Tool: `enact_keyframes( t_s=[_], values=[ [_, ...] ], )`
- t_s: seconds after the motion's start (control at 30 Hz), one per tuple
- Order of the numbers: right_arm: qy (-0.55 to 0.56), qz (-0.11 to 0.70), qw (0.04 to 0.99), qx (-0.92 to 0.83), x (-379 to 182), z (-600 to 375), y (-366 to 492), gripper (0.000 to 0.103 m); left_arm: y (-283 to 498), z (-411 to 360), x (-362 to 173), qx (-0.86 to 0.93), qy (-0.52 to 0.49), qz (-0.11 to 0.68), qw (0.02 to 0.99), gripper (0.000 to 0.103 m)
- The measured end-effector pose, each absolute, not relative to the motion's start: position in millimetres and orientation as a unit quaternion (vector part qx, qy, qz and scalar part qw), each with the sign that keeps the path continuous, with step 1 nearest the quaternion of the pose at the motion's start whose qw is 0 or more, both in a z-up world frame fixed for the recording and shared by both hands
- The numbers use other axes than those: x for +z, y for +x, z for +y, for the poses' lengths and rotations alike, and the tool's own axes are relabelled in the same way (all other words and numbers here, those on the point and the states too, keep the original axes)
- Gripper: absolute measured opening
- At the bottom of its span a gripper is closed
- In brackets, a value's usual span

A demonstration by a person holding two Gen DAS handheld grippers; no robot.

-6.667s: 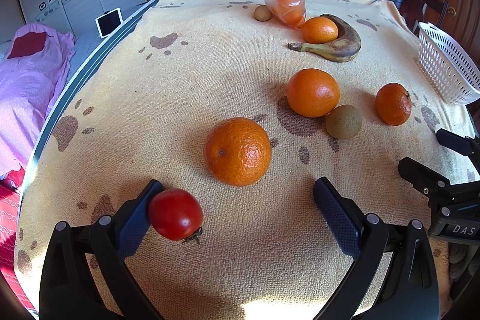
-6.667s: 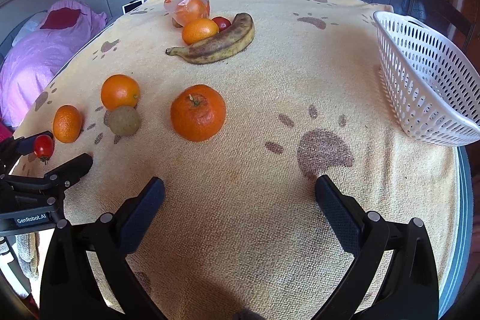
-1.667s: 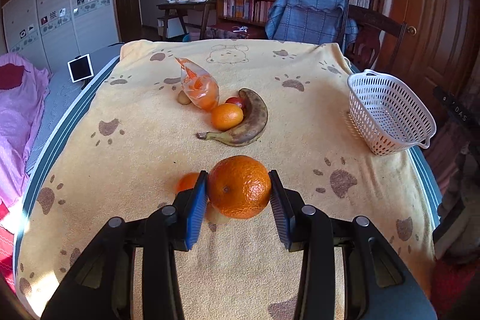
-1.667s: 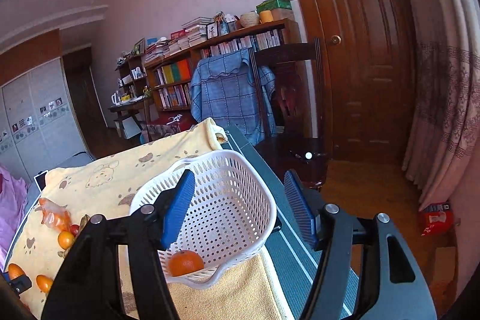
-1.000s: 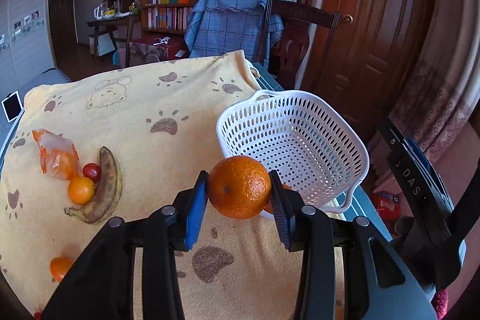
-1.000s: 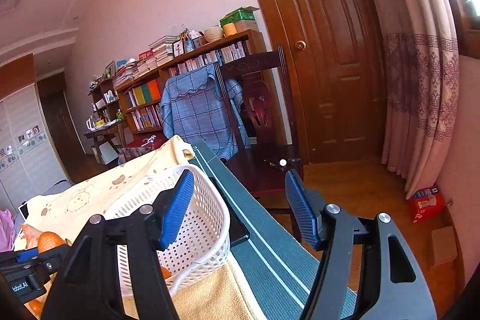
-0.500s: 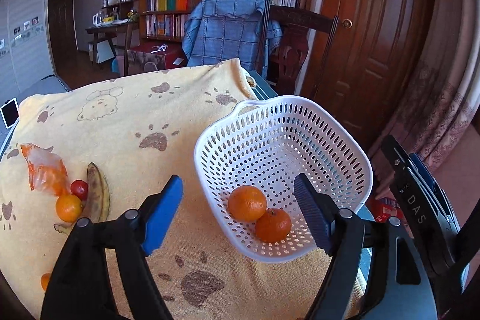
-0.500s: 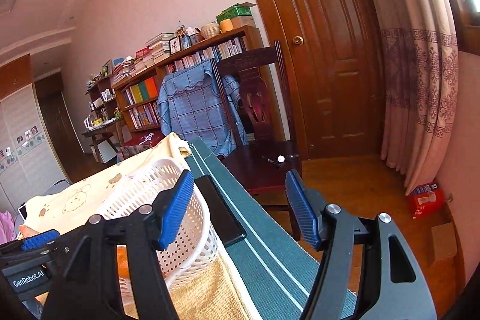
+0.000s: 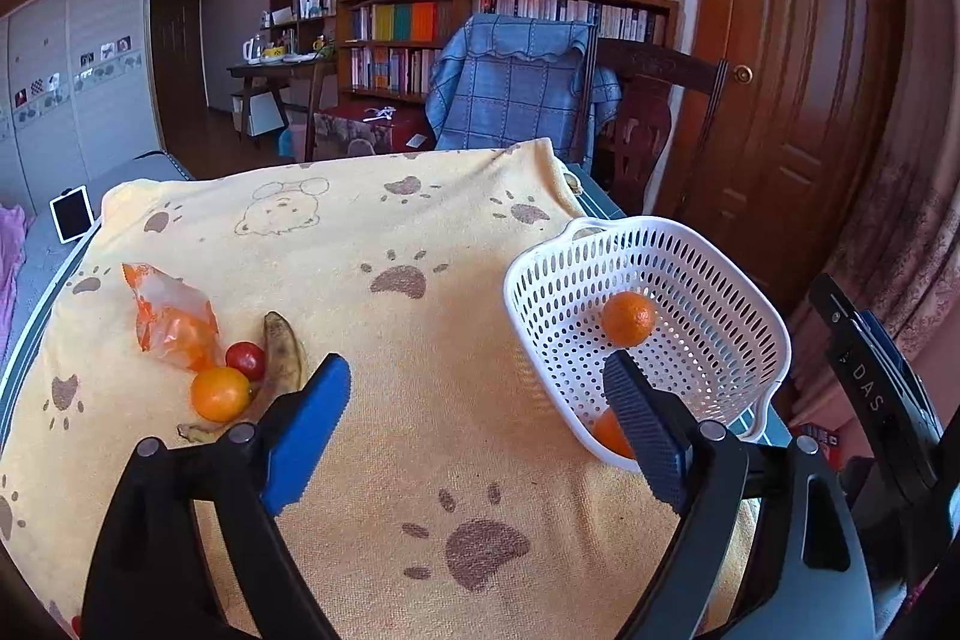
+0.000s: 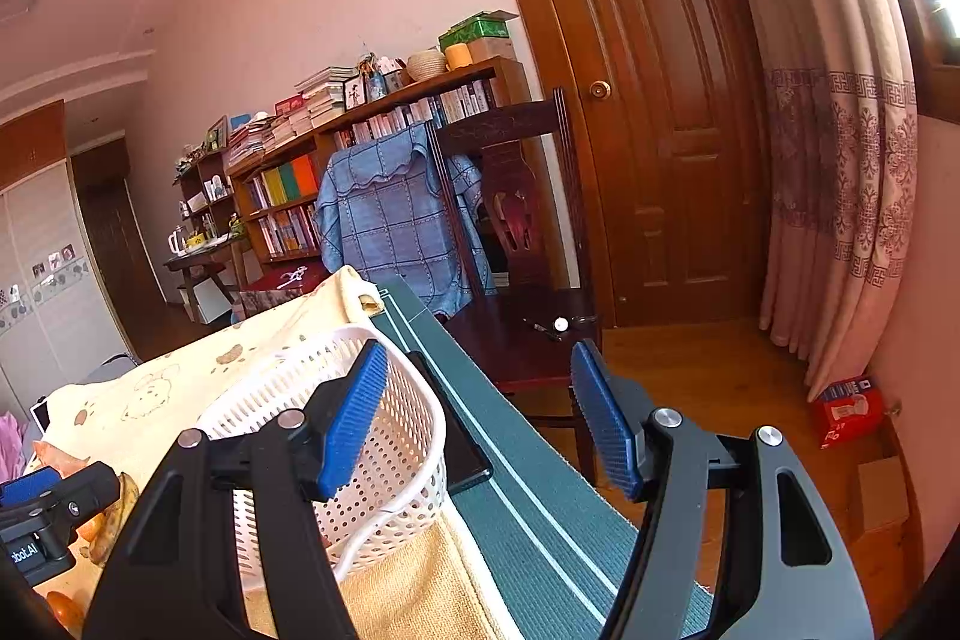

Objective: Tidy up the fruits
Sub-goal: 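Move both open tools back over the remaining fruit on the towel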

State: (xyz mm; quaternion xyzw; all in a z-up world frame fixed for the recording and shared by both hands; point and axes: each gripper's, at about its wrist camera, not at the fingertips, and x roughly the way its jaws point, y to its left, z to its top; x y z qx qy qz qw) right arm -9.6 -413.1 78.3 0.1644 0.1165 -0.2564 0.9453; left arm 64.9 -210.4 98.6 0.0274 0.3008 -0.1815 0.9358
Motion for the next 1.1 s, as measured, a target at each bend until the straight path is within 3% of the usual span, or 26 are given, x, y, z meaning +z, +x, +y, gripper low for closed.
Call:
enact_keyframes(
  t_s=[0.33, 0.43, 0.7, 0.97, 1.1],
  values=[
    [0.14, 0.114, 0.951, -0.25, 83, -402, -9, 0.066, 58, -190, 96, -0.12, 0.046, 0.286, 0.95, 0.088],
    [0.129, 0.107, 0.953, -0.251, 84, -398, -11, 0.073, 55, -181, 95, -0.109, 0.045, 0.281, 0.952, 0.088],
    [0.098, 0.096, 0.961, -0.242, 85, -384, -12, 0.074, 47, -169, 93, -0.095, 0.047, 0.268, 0.957, 0.088],
    [0.065, 0.098, 0.972, -0.201, 85, -368, -7, 0.087, 47, -155, 87, -0.085, 0.034, 0.269, 0.959, 0.088],
    [0.052, 0.097, 0.977, -0.181, 85, -357, -7, 0.087, 51, -150, 83, -0.075, 0.029, 0.27, 0.959, 0.088]
  ],
)
